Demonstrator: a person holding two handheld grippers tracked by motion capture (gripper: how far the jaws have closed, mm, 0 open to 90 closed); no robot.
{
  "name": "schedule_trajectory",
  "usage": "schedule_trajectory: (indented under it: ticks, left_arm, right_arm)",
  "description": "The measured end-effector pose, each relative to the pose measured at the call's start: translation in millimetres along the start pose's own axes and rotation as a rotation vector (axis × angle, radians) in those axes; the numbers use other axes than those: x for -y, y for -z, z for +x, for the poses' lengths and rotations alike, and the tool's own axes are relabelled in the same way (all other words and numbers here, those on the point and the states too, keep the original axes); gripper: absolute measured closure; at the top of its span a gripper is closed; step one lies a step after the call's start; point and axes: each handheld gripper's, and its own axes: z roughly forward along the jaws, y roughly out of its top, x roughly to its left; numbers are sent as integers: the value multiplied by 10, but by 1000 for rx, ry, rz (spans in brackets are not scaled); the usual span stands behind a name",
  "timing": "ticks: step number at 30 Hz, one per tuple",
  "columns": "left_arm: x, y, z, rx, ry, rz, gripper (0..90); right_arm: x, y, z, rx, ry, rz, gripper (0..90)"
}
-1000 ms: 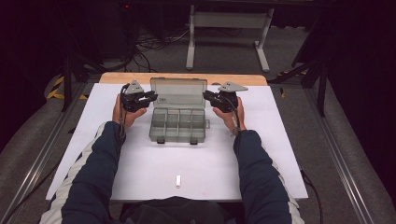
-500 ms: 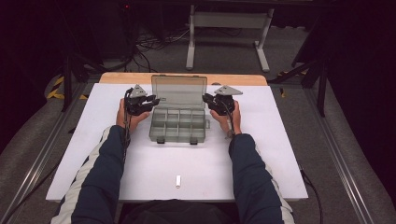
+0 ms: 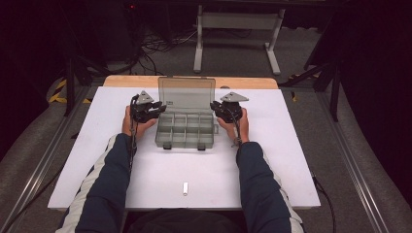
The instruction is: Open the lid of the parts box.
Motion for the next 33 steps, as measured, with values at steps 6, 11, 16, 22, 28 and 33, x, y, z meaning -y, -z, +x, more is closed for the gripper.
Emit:
schedule_trajectory:
  ticks: [6, 11, 16, 22, 28, 33]
  left_arm:
    - [-3, -17, -16, -14, 1, 2, 664]
    - [-2, -16, -12, -9, 9, 3, 662]
    - [6, -14, -5, -5, 25, 0, 662]
    - [-1, -10, -13, -6, 28, 9, 662]
    - [-14, 10, -18, 4, 18, 28, 657]
    - [-6, 5, -19, 4, 29, 22, 651]
  right_arm:
    - [26, -24, 14, 8, -1, 37, 784]
    - [38, -34, 23, 12, 1, 53, 780]
    - [51, -44, 48, 17, 2, 72, 775]
    - [53, -30, 83, 36, -5, 74, 780]
    - [52, -9, 121, 53, 8, 82, 780]
    - [54, -8, 133, 61, 11, 81, 775]
